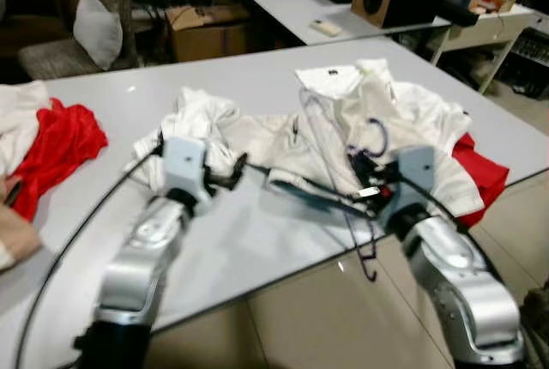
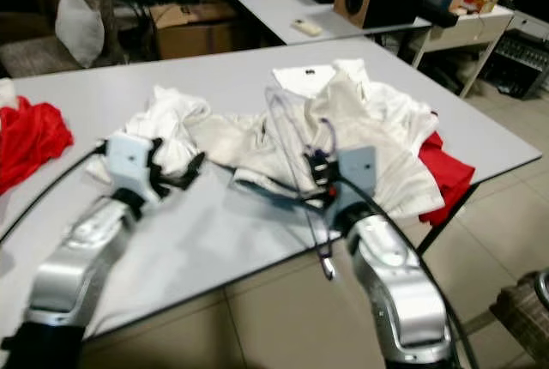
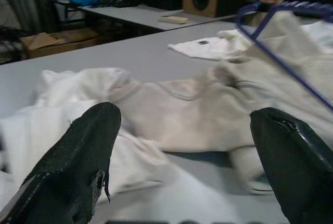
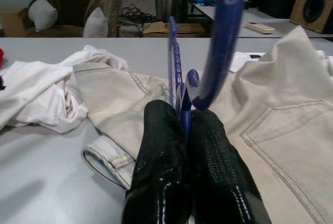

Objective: Hang hanger

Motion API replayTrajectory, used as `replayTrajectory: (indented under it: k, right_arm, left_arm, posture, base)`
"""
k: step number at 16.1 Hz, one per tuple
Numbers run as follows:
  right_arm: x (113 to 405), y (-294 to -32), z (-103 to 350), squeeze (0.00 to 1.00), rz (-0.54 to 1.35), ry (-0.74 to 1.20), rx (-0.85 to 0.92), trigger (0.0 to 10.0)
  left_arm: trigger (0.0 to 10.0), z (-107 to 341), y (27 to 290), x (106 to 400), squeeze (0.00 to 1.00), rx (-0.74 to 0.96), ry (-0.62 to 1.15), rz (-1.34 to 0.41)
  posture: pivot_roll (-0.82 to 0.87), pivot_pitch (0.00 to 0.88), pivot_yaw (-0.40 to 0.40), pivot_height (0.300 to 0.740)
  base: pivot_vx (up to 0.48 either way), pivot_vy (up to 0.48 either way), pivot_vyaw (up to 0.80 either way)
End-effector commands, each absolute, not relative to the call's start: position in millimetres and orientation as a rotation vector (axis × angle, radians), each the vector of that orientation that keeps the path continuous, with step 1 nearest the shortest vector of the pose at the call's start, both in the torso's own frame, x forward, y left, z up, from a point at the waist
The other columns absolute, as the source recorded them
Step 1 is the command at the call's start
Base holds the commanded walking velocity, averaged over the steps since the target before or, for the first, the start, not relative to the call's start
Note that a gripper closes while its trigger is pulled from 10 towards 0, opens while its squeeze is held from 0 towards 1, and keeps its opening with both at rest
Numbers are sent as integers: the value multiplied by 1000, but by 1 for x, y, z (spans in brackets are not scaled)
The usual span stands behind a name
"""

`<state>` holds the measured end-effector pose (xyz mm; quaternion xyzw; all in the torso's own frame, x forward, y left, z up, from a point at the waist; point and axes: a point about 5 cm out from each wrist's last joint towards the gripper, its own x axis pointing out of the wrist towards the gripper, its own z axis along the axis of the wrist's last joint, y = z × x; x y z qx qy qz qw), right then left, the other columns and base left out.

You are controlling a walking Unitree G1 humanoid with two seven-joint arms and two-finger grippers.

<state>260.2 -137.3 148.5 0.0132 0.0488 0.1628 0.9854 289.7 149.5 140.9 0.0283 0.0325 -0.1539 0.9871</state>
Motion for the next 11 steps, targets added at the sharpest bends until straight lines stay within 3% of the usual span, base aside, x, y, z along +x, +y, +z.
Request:
replayTrajectory:
  k: [1,2,3,6,11]
  right_arm:
    - [260,-148,153,0,292,75,20,10000]
    - [260,-148,152,0,292,76,20,10000]
    - [262,-154,153,0,276,77,1,10000]
    - [264,-166,159,0,263,47,-55,10000]
    - [262,-190,156,0,211,79,-123,10000]
  left_arm:
    - [10000,141,141,290,741,69,71,-336]
    - [10000,140,141,290,718,77,74,-336]
    - [10000,135,144,289,396,91,99,-329]
    - [10000,127,148,294,0,169,146,-333]
    - [10000,111,151,298,0,290,235,-367]
  posture:
    - [-54,0,-35,740]
    - [-55,0,-37,740]
    - [-64,0,-25,740]
    - [-76,0,-2,740]
    - [-94,0,11,740]
  base:
    - [274,0,0]
    - [247,0,0]
    - [0,0,0]
    - [0,0,0]
    - [0,0,0]
